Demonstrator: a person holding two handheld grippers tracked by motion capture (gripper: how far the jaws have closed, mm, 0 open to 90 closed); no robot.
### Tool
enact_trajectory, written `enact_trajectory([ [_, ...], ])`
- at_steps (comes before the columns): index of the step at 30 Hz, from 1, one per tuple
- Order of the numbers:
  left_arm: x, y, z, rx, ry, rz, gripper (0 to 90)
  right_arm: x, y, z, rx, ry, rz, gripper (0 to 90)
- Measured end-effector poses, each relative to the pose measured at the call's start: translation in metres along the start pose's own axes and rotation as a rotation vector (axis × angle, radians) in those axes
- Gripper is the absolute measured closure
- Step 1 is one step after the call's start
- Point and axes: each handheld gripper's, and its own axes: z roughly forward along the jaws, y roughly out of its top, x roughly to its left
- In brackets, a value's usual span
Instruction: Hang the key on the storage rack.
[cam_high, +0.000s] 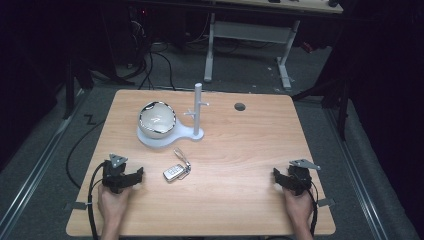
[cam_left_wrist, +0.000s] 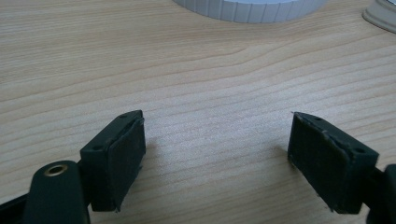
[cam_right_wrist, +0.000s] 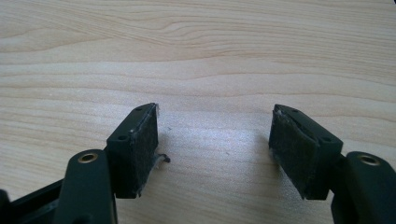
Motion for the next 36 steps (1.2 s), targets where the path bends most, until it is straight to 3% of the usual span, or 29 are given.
enact_trajectory([
  [13, 0.000, 0.000, 0.000, 0.000, -0.009, 0.007, 19.6, 0.000, 0.000, 0.000, 0.001, 0.002, -0.001, 32.8],
  [14, 0.000, 0.000, -0.001, -0.001, -0.009, 0.008, 26.3, 0.000, 0.000, 0.000, 0.001, 0.002, -0.001, 32.7],
  [15, 0.001, 0.000, -0.002, -0.004, -0.009, 0.011, 26.3, 0.000, 0.000, 0.000, 0.001, 0.002, -0.001, 32.7],
  [16, 0.002, 0.000, -0.004, -0.009, -0.012, 0.008, 36.0, 0.000, 0.000, 0.000, 0.002, 0.003, -0.002, 32.4],
  [17, 0.005, 0.000, -0.005, -0.007, -0.030, -0.020, 36.7, 0.000, 0.000, 0.000, 0.001, 0.003, -0.002, 32.4],
  [19, 0.006, 0.000, -0.006, -0.005, -0.031, -0.029, 38.0, 0.000, 0.000, 0.000, 0.001, 0.003, -0.002, 32.3],
  [23, 0.007, 0.000, -0.010, -0.028, -0.042, -0.022, 39.2, 0.000, 0.000, 0.000, 0.001, 0.004, -0.003, 32.3],
  [29, 0.006, 0.001, -0.012, -0.040, -0.078, -0.049, 39.1, 0.001, 0.000, 0.000, 0.001, 0.005, -0.004, 32.1],
  [36, -0.001, 0.004, -0.016, -0.038, -0.137, -0.050, 37.8, 0.001, 0.000, 0.000, 0.002, 0.006, -0.005, 31.8],
])
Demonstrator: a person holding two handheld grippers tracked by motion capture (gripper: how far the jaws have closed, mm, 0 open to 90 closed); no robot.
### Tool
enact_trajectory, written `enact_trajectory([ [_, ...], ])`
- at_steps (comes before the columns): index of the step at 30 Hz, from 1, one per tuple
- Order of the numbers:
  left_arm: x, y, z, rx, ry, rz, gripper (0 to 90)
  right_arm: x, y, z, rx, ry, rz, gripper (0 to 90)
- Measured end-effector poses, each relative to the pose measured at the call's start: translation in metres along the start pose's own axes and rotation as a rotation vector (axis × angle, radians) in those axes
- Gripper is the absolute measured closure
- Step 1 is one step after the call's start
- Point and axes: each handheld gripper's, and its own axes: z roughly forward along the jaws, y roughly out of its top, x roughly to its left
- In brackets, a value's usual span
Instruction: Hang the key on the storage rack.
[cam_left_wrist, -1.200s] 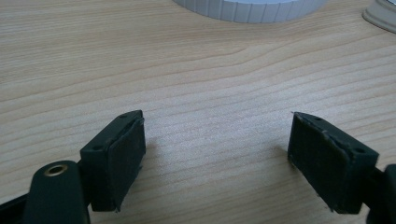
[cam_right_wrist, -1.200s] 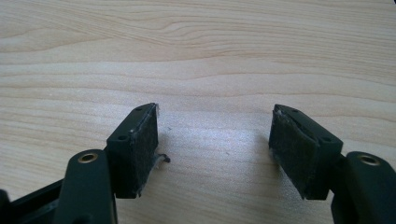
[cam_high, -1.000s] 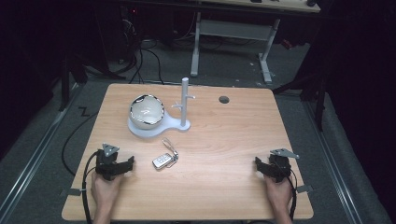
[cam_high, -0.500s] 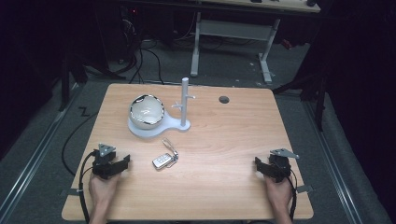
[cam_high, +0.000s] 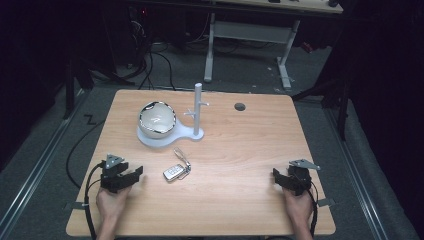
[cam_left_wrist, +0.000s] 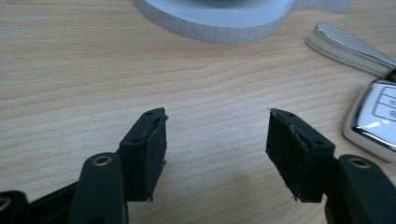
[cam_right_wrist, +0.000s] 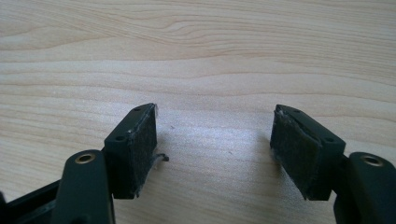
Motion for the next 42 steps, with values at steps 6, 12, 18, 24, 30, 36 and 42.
enact_trajectory([
  [6, -0.011, 0.007, -0.003, -0.001, -0.042, 0.019, 36.6, 0.000, 0.000, 0.000, 0.000, 0.000, -0.001, 31.5],
  [12, -0.029, 0.015, -0.002, 0.010, -0.061, 0.087, 37.2, 0.000, 0.000, 0.000, 0.001, 0.003, -0.003, 31.0],
  [18, -0.047, 0.027, 0.002, 0.017, -0.143, 0.095, 36.9, 0.001, 0.000, 0.000, 0.003, 0.010, -0.008, 30.7],
  [24, -0.066, 0.038, 0.013, 0.052, -0.156, 0.133, 35.2, 0.001, 0.000, 0.000, 0.003, 0.014, -0.012, 30.6],
  [30, -0.083, 0.046, 0.025, 0.082, -0.177, 0.143, 33.0, 0.001, 0.000, 0.000, 0.002, 0.016, -0.015, 30.6],
  [36, -0.097, 0.055, 0.039, 0.093, -0.157, 0.155, 32.9, 0.001, 0.000, 0.000, 0.002, 0.019, -0.018, 30.4],
  [42, -0.110, 0.059, 0.055, 0.138, -0.154, 0.175, 31.9, 0.001, 0.000, 0.000, 0.003, 0.022, -0.022, 30.2],
])
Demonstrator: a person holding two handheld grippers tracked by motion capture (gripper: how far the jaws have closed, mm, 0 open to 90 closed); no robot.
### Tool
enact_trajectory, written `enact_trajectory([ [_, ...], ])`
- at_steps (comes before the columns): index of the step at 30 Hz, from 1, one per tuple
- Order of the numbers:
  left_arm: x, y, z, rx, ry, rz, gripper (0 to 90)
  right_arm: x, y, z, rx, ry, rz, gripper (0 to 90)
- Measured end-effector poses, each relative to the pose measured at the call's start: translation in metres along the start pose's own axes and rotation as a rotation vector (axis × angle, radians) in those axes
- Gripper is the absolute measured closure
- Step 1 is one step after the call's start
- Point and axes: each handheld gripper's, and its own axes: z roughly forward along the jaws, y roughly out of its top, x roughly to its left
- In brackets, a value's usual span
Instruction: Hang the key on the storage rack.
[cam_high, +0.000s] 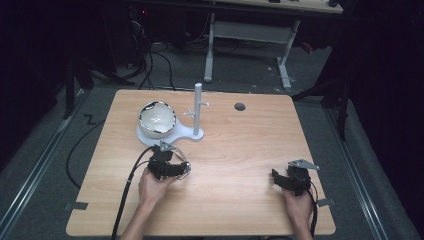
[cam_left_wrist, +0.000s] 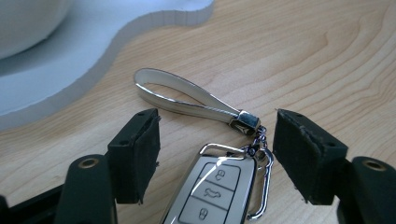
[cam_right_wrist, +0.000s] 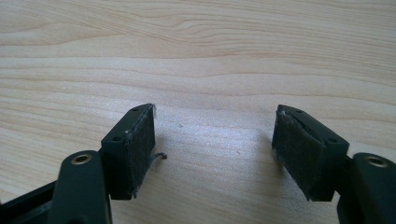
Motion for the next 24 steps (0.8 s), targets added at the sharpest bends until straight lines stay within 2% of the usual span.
enact_trajectory([
  [7, -0.010, 0.007, 0.021, 0.060, 0.000, 0.019, 30.7, 0.000, 0.000, 0.000, 0.000, 0.004, -0.005, 30.0],
  [13, -0.010, 0.008, 0.029, 0.072, 0.019, 0.016, 32.7, 0.001, 0.000, 0.000, 0.001, 0.007, -0.005, 29.7],
  [16, -0.012, 0.007, 0.033, 0.087, 0.053, 0.042, 36.1, 0.001, 0.000, 0.000, 0.000, 0.007, -0.007, 29.7],
  [21, -0.013, 0.007, 0.036, 0.089, 0.078, 0.066, 41.1, 0.001, 0.000, 0.000, 0.000, 0.007, -0.007, 29.7],
  [24, -0.011, 0.007, 0.035, 0.084, 0.083, 0.074, 50.6, 0.001, 0.000, 0.000, 0.000, 0.007, -0.007, 29.7],
])
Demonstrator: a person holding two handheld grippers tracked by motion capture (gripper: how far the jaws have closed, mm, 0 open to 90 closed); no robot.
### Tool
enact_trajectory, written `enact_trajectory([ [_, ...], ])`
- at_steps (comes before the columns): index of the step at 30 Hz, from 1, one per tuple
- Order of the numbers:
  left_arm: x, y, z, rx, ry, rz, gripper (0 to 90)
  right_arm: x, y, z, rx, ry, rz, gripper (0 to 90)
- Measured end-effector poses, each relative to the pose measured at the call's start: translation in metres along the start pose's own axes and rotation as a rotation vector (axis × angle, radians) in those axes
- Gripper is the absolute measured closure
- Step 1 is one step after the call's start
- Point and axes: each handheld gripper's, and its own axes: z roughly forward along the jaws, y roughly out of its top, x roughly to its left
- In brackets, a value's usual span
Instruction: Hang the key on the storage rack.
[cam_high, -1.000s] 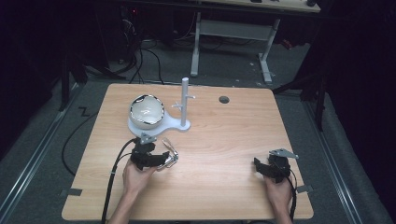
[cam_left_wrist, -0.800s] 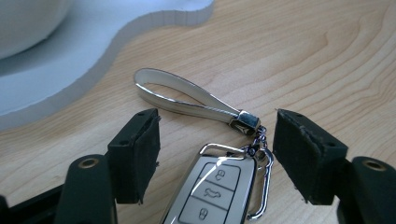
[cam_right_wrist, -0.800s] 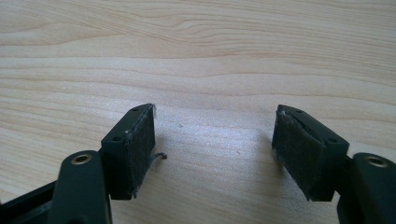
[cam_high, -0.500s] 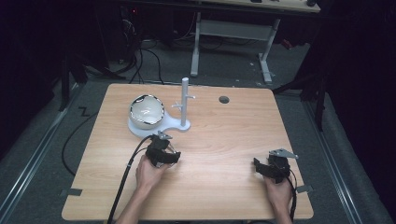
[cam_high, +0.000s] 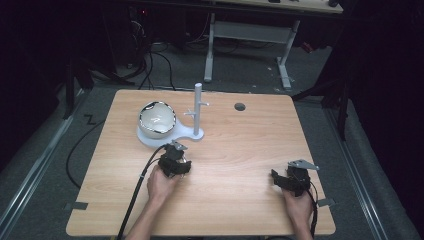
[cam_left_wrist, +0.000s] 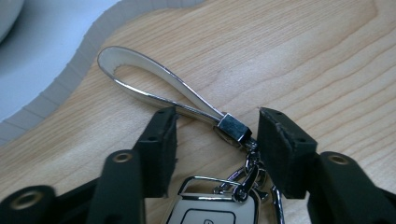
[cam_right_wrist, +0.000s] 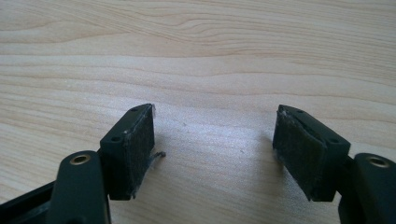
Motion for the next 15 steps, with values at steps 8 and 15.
enact_trajectory([
  [8, 0.0045, -0.0022, -0.0018, -0.015, -0.012, 0.018, 68.8, 0.0001, 0.0000, -0.0001, 0.001, 0.001, -0.001, 29.6],
  [15, 0.0073, -0.0044, -0.0023, -0.028, -0.008, 0.024, 80.9, 0.0001, 0.0000, -0.0001, 0.001, 0.001, -0.002, 29.7],
])
